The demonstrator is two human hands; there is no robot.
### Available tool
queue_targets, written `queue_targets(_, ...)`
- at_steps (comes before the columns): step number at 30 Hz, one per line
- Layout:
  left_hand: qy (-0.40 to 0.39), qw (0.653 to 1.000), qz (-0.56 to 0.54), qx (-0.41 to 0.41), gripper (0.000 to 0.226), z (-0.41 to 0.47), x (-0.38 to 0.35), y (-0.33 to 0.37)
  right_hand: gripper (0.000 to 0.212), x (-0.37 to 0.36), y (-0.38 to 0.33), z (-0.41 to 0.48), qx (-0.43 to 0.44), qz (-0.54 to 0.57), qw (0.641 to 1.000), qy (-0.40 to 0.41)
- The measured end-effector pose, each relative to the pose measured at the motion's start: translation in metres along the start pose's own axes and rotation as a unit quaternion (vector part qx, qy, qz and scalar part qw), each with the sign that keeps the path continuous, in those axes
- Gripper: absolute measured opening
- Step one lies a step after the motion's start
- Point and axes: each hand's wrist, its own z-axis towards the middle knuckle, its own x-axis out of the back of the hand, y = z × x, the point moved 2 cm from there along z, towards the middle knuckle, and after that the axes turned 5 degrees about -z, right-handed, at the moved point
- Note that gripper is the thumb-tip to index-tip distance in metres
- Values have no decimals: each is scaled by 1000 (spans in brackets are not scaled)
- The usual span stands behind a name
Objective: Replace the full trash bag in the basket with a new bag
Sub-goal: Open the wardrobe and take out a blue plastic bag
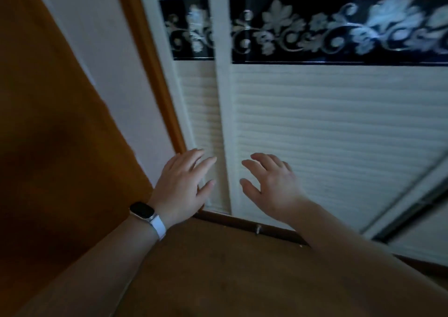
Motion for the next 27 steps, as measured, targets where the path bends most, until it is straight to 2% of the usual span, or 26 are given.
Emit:
queue_targets(6,-35,990,-45,-129,48,85,-58,48,57,21,85,-29,-138,-57,989,-15)
queue_targets(14,-65,954,-121,-266,49,189,-122,107,54,42,159,-50,-294,-126,947,-33)
queue_targets(22,-60,884,-177,-429,47,268,-170,190,60,72,209,-81,-454,-173,874,-5)
queue_targets(27,-66,826,-201,-523,45,283,-189,254,51,84,215,-122,-522,-177,834,28)
